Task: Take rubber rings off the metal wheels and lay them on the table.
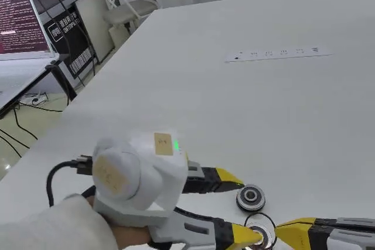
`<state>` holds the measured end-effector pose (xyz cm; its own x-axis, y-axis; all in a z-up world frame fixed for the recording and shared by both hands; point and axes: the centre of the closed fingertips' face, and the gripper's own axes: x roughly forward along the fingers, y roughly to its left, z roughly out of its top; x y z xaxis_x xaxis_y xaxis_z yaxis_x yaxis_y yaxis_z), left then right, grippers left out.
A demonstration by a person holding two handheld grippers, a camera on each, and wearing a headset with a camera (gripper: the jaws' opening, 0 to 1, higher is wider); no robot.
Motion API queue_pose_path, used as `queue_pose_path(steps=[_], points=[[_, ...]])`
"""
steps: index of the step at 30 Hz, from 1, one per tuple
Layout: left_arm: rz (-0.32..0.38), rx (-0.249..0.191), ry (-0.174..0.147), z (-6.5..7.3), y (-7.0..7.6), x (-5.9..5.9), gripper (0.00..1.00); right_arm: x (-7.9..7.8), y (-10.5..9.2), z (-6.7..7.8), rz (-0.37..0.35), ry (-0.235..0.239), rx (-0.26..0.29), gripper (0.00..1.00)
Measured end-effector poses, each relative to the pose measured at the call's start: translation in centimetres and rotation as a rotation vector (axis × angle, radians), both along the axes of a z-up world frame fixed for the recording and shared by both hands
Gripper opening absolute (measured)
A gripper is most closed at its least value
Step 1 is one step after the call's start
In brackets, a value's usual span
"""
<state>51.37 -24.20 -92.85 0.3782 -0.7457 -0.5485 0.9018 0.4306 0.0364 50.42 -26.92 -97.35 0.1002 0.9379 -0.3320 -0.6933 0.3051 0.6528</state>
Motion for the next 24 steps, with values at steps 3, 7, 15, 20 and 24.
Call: queue_pose_path(steps=[3, 7, 15, 20, 24], points=[[0.006, -0.002, -0.039, 1.4, 0.9, -0.1, 0.48, 0.3, -0.7, 0.6, -0.034, -0.01, -0.002, 0.0], [0.035, -0.026, -0.057, 3.2, 2.6, -0.3, 0.52, 0.5, -1.5, 1.5, -0.084, -0.018, 0.001, 0.0], [0.098, -0.032, -0.105, 5.7, 6.8, -1.1, 0.6, -0.6, -2.0, 3.7, -0.144, -0.017, 0.03, 0.0], [0.143, -0.036, -0.116, 6.3, 9.4, -2.0, 0.66, -1.3, -1.1, 5.3, -0.158, -0.019, 0.055, 0.0], [0.177, -0.044, -0.115, 6.3, 11.4, -2.6, 0.68, -1.5, -0.8, 5.9, -0.153, -0.058, 0.024, 0.0]])
